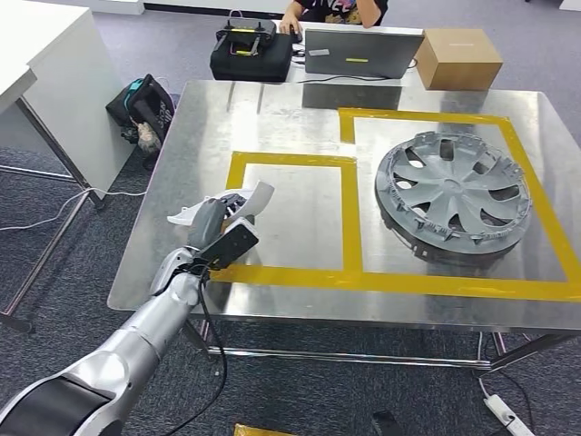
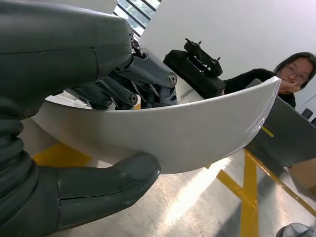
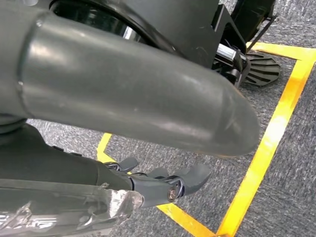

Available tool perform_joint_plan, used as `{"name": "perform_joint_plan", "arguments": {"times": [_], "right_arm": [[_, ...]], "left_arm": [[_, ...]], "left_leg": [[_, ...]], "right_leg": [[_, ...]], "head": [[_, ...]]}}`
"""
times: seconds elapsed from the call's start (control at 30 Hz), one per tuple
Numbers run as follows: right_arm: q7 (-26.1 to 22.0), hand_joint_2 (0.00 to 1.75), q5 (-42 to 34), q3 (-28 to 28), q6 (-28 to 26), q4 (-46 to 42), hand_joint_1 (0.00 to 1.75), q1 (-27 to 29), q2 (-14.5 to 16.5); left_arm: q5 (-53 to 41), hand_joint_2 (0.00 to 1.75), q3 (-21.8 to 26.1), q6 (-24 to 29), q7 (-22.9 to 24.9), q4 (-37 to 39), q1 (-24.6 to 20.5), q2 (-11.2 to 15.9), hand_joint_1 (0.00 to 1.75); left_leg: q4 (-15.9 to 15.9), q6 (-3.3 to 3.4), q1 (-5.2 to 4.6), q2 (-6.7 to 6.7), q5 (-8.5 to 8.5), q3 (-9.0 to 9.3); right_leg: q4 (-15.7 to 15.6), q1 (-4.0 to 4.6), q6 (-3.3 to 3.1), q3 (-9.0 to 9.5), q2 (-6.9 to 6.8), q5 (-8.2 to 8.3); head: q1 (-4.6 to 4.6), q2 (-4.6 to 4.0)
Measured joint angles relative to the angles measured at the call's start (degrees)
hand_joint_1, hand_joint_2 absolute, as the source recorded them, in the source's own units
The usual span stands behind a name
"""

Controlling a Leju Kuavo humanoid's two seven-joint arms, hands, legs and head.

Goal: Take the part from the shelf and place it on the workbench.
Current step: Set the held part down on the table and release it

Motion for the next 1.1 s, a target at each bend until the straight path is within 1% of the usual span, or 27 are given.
{"name": "perform_joint_plan", "arguments": {"times": [0.13,0.2,0.33,0.4,0.5,0.57,0.6,0.73,0.9,1.0,1.1], "right_arm": [[0.02,0.0,0.0,0.41,0.13,0.0,0.0,-0.18,0.1],[0.1,0.0,-0.05,0.56,0.1,0.0,0.0,-0.23,0.17],[0.33,0.0,-0.31,0.78,-0.19,0.0,0.0,-0.21,0.26],[0.41,0.0,-0.42,0.8,-0.32,0.0,0.0,-0.09,0.3],[0.52,0.0,-0.39,0.94,-0.38,0.0,0.0,0.09,0.43],[0.53,0.0,-0.28,1.25,-0.37,0.0,0.0,0.09,0.6],[0.54,0.0,-0.23,1.44,-0.34,0.0,0.0,0.07,0.69],[0.68,0.0,-0.11,1.86,-0.23,0.0,0.0,0.01,0.95],[0.81,0.0,-0.05,2.2,-0.1,0.0,0.0,-0.01,1.12],[0.82,0.0,0.23,2.53,0.03,0.0,0.0,-0.03,1.16],[0.9,0.0,0.53,2.98,0.06,0.0,0.0,-0.12,1.17]], "left_arm": [[-0.43,1.75,-0.6,0.5,0.33,4.34,-1.69,-0.83,1.75],[0.3,1.75,-0.76,1.45,-0.75,6.18,-1.99,-1.27,1.75],[0.92,1.75,-0.76,5.77,-3.3,8.75,-1.62,-2.45,1.75],[0.86,1.75,-0.76,9.16,-5.62,9.5,-0.96,-3.11,1.75],[0.27,1.75,-0.76,14.53,-11.38,9.96,0.58,-4.22,1.75],[-0.57,1.75,-0.96,16.65,-14.14,10.04,1.68,-5.17,1.75],[-0.96,1.75,-1.28,17.14,-14.7,10.05,2.14,-5.67,1.75],[-1.71,1.75,-3.18,17.86,-15.19,10.03,3.27,-7.23,1.75],[-2.59,1.75,-4.9,18.5,-15.23,9.83,3.55,-7.83,1.75],[-7.62,1.75,-5.77,18.91,-15.24,8.07,4.28,-8.08,1.75],[-13.44,1.75,-5.78,18.97,-15.25,5.74,5.21,-8.91,1.75]], "left_leg": [[-0.04,-0.01,0.0,-0.01,0.03,0.07],[-0.06,-0.01,0.0,-0.02,0.03,0.18],[-0.08,-0.01,0.0,-0.1,0.02,0.3],[-0.08,-0.01,-0.01,-0.1,0.02,0.3],[-0.08,-0.01,-0.03,-0.11,0.02,0.29],[-0.08,0.0,-0.04,-0.12,0.02,0.28],[-0.07,0.0,-0.05,-0.13,0.01,0.27],[-0.08,0.01,-0.08,-0.12,0.01,0.26],[-0.08,0.01,-0.06,-0.12,0.01,0.27],[-0.08,0.0,-0.06,-0.12,0.01,0.26],[-0.08,0.01,-0.07,-0.12,0.01,0.24]], "right_leg": [[0.0,0.01,0.01,0.03,-0.03,0.01],[0.0,0.02,0.01,-0.02,-0.03,0.0],[0.0,0.01,-0.05,-0.3,-0.13,-0.07],[0.0,0.01,-0.05,-0.3,-0.12,-0.06],[0.0,-0.01,-0.04,-0.31,-0.14,-0.06],[0.0,-0.02,-0.04,-0.31,-0.15,-0.06],[0.0,-0.03,-0.04,-0.3,-0.14,-0.06],[0.0,-0.04,-0.04,-0.28,-0.14,-0.06],[0.0,-0.03,-0.04,-0.34,-0.14,-0.06],[0.0,-0.03,-0.04,-0.34,-0.14,-0.06],[0.0,-0.03,-0.04,-0.31,-0.14,-0.06]], "head": [[-0.01,0.0],[-0.01,0.0],[0.01,0.0],[0.01,0.0],[0.01,0.0],[0.0,0.0],[0.0,0.0],[0.0,0.0],[0.0,0.0],[0.0,0.0],[0.01,0.0]]}}
